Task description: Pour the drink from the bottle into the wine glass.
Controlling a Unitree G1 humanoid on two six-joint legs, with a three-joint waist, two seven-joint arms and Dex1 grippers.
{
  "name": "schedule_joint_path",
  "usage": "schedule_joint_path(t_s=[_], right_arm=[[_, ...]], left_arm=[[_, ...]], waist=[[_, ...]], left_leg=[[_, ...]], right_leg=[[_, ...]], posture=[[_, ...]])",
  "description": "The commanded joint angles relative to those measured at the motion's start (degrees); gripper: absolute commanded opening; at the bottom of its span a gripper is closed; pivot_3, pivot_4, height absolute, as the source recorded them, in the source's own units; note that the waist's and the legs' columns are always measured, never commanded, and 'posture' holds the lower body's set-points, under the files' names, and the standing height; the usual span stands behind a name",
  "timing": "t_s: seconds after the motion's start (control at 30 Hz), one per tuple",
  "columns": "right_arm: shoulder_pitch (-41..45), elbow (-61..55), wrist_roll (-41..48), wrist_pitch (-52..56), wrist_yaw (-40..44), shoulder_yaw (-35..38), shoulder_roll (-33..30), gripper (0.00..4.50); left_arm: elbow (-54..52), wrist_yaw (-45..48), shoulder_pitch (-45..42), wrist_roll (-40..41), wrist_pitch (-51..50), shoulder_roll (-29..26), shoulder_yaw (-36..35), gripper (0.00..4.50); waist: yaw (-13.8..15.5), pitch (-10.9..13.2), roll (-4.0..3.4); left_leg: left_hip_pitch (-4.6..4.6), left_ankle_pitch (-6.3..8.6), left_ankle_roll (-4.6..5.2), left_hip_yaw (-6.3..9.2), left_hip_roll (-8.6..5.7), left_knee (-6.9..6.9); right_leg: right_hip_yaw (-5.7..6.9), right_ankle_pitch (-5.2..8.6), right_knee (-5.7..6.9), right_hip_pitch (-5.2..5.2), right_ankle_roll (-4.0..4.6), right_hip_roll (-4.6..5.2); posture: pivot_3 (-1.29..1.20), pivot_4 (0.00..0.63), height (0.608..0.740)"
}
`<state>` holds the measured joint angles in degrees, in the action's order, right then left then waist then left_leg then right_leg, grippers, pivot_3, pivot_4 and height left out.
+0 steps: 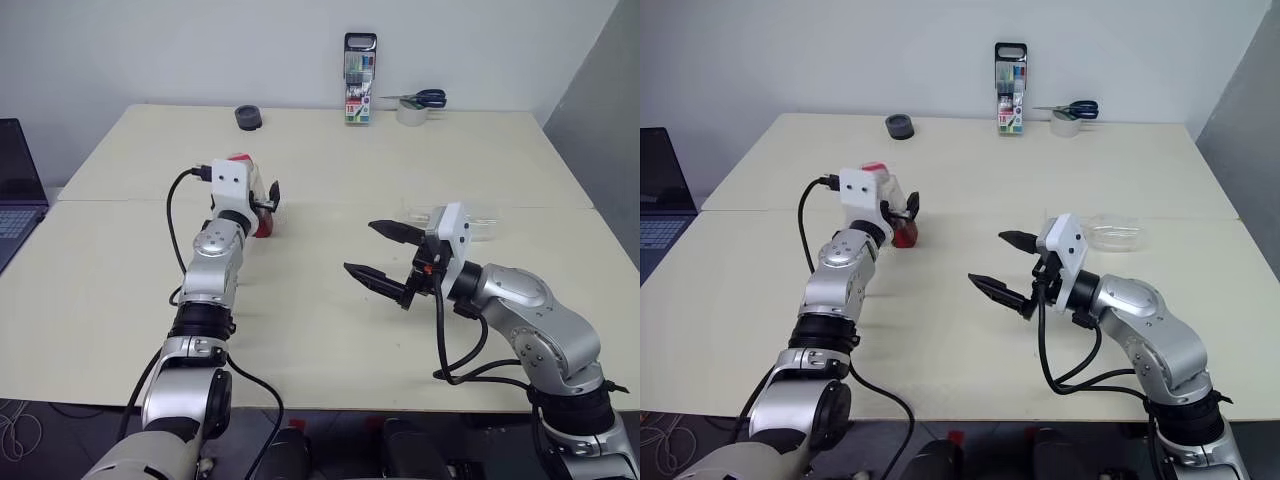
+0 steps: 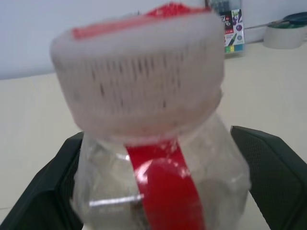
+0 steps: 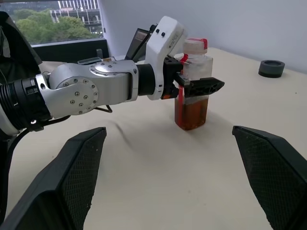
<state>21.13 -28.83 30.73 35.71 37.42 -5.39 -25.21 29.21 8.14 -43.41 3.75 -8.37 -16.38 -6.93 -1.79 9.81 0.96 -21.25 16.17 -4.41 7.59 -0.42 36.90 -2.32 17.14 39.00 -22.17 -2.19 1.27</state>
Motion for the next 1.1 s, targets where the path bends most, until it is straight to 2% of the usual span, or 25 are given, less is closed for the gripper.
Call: schedule_joint_path(t_s=[0.03, 0.4, 0.5, 0.67, 0.73, 0.97, 1.1], right_arm=[[1.01, -1.04, 1.43, -0.21, 0.38, 1.65, -0.38, 4.50], [1.15, -0.44, 1.00, -0.74, 0.69, 1.42, -0.49, 4.50], [1.30, -0.37, 1.04, -0.79, 0.69, 1.38, -0.37, 4.50], [1.54, -0.31, 1.05, -0.85, 0.61, 1.33, -0.19, 4.50], [1.70, -0.28, 1.05, -0.88, 0.57, 1.32, -0.09, 4.50], [2.18, -1.04, 0.51, -1.25, 0.16, 1.54, -0.34, 4.50], [1.13, -3.32, 1.27, 0.15, -0.80, 3.97, -2.09, 4.50]], left_arm=[[-1.05, -0.39, -1.76, -0.58, 1.19, -0.66, -0.14, 4.47], [-1.40, -0.85, -1.56, -0.76, 0.86, -0.63, -0.33, 4.47], [-1.71, -1.00, -1.33, -0.74, 0.64, -0.60, -0.39, 3.85], [-2.88, -1.09, -0.24, -0.45, -0.04, -0.50, -0.43, 2.21], [-3.59, -1.02, 0.41, -0.30, -0.34, -0.42, -0.39, 1.79], [-8.18, 3.12, 3.61, 2.87, -0.08, 0.05, -0.73, 1.75], [-13.28, 13.27, 5.56, 8.65, -1.16, 0.85, 0.93, 1.74]], waist=[[-0.01, 0.00, 0.00], [0.00, 0.00, 0.00], [0.00, 0.00, 0.00], [-0.03, 0.00, 0.00], [-0.09, 0.00, 0.00], [-0.08, 0.00, 0.00], [0.04, 0.00, 0.00]], left_leg=[[0.00, 0.00, 0.00, 0.00, 0.00, 0.00], [-0.04, 0.00, -0.01, 0.01, 0.00, 0.01], [-0.04, -0.01, -0.01, 0.01, 0.00, 0.01], [-0.05, -0.01, -0.01, 0.01, 0.00, 0.02], [-0.04, -0.01, -0.01, 0.00, 0.01, 0.02], [-0.06, -0.01, -0.02, 0.00, 0.00, 0.01], [-0.14, -0.01, -0.02, 0.04, -0.02, 0.04]], right_leg=[[0.00, 0.00, 0.00, -0.01, 0.00, 0.00], [0.00, 0.00, 0.00, -0.03, 0.00, 0.00], [0.00, 0.00, 0.01, -0.03, 0.00, 0.00], [0.00, 0.00, 0.01, -0.03, 0.00, 0.00], [0.00, 0.00, 0.01, -0.04, 0.00, 0.00], [-0.02, 0.00, 0.01, -0.06, 0.00, 0.01], [0.02, 0.00, 0.00, -0.09, 0.00, 0.04]], posture=[[0.00, 0.150, 0.740], [0.00, 0.150, 0.740], [0.00, 0.150, 0.740], [0.00, 0.150, 0.740], [0.00, 0.150, 0.740], [0.00, 0.150, 0.740], [0.00, 0.150, 0.740]])
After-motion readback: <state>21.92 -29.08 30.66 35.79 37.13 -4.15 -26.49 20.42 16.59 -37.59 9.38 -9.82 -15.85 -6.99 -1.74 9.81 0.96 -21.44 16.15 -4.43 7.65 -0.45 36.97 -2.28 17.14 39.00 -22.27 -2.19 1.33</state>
